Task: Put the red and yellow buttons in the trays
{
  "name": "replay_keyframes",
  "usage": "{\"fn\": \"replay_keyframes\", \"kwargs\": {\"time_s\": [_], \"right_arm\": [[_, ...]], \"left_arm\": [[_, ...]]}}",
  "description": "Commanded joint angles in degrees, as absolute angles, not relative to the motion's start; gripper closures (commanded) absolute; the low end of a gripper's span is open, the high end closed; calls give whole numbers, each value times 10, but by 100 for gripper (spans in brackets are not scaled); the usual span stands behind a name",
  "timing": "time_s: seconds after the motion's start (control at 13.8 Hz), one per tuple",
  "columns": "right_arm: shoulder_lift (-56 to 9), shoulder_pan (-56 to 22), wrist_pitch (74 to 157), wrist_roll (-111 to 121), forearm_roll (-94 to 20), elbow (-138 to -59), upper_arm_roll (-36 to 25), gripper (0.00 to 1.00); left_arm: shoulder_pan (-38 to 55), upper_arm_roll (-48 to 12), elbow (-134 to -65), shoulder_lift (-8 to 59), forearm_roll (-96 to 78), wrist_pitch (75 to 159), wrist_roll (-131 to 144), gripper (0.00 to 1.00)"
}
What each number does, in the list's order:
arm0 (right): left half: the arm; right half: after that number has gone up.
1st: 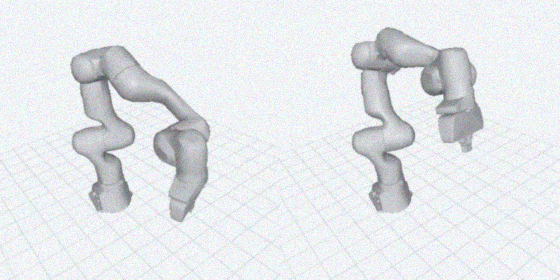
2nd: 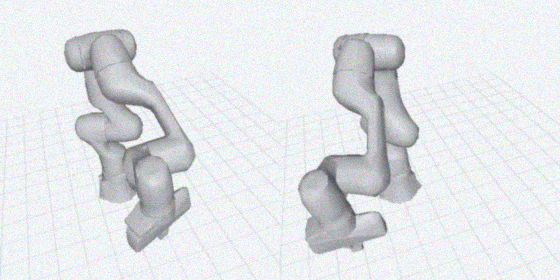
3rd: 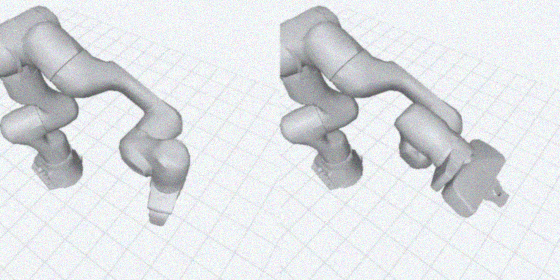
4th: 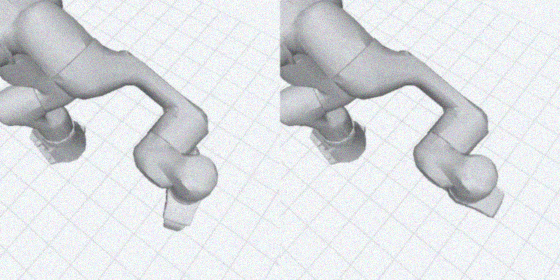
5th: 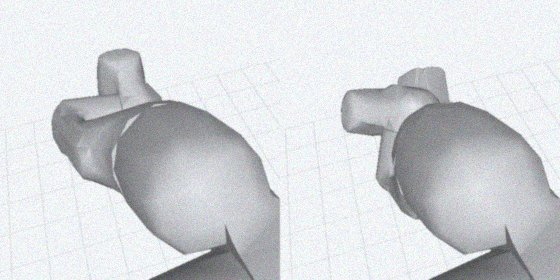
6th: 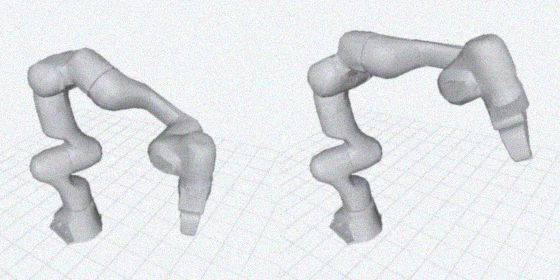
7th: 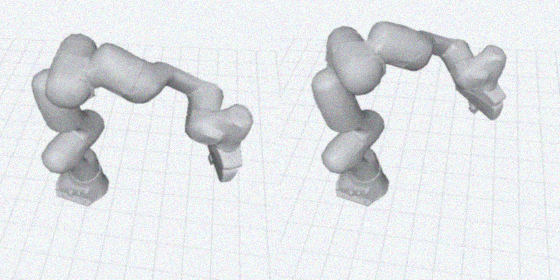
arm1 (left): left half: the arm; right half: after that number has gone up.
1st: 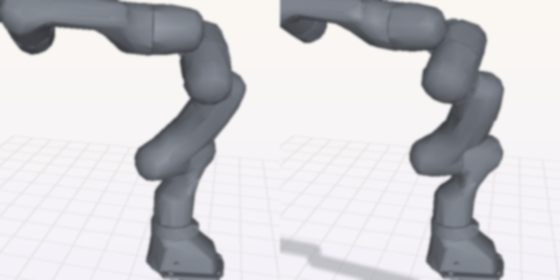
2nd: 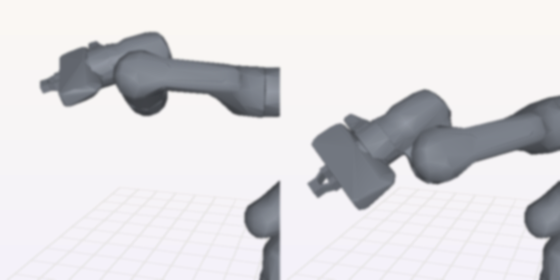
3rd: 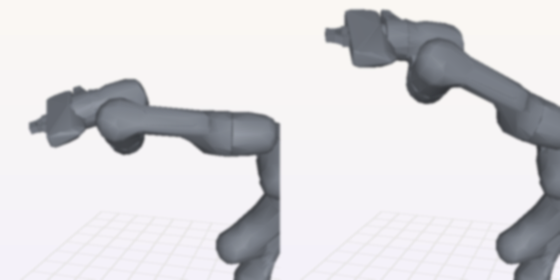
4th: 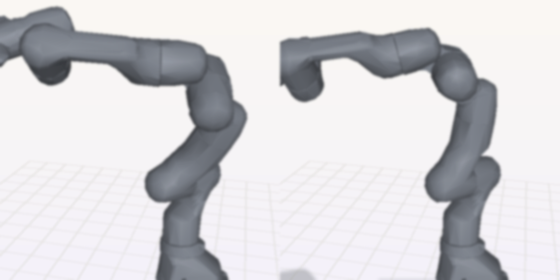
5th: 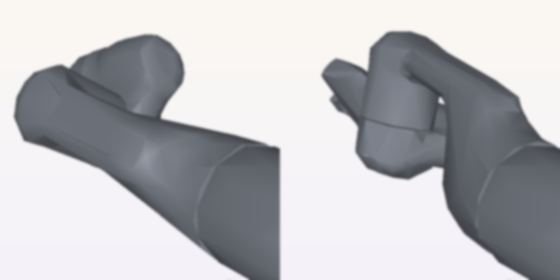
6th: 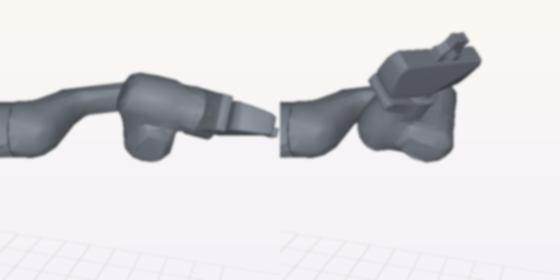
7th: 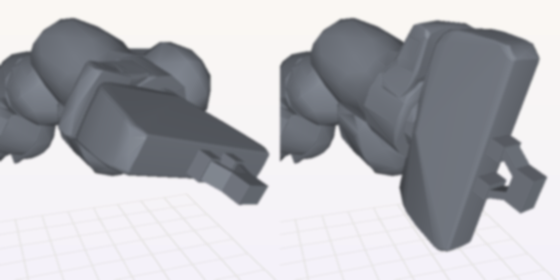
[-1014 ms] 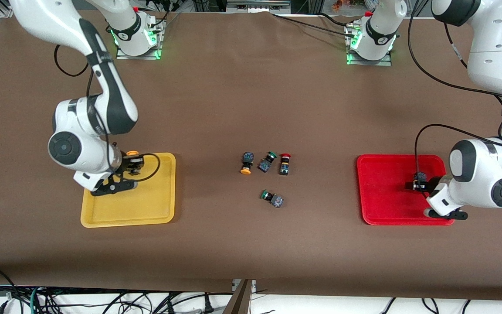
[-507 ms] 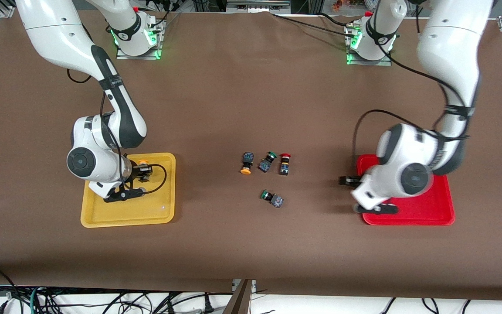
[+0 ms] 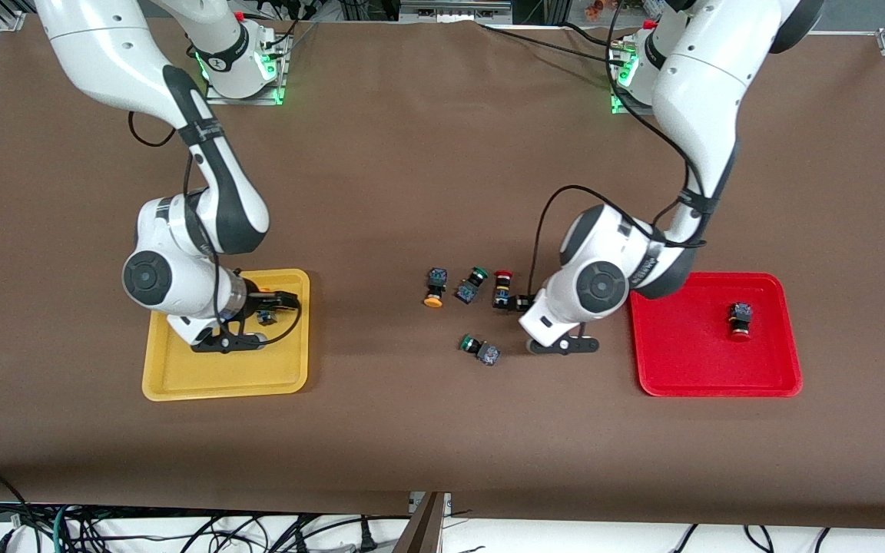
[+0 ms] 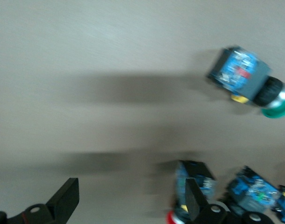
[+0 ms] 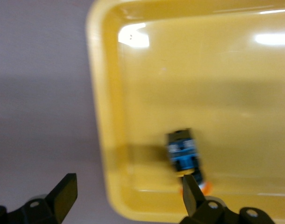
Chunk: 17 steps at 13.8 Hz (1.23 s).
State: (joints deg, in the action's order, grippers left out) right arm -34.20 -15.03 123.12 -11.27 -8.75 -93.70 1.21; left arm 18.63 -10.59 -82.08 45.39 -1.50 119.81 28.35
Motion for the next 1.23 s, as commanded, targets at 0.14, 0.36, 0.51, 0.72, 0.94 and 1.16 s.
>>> {"fn": "replay_keyframes", "kwargs": {"time_s": [0.14, 0.36, 0.51, 0.72, 0.94, 1.16], "right_arm": [[-358, -224, 1228, -301, -97, -879, 18, 0], [-389, -263, 1230, -369, -93, -850, 18, 0], [-389, -263, 1230, -363, -84, -852, 17, 0], [-388, -259, 1224, -350, -77, -858, 12, 0], [-389, -243, 1224, -286, -72, -864, 11, 0], [-387, -245, 1222, -293, -72, -864, 11, 0]], "left_arm": [[218, -97, -809, 471, -24, 1230, 309, 0], [224, -96, -810, 481, -17, 1255, 315, 0], [228, -95, -810, 488, -18, 1258, 316, 31], [236, -95, -810, 491, -18, 1258, 333, 73], [227, -91, -809, 483, -17, 1254, 328, 100], [154, -90, -796, 468, -14, 1224, 277, 100]]}}
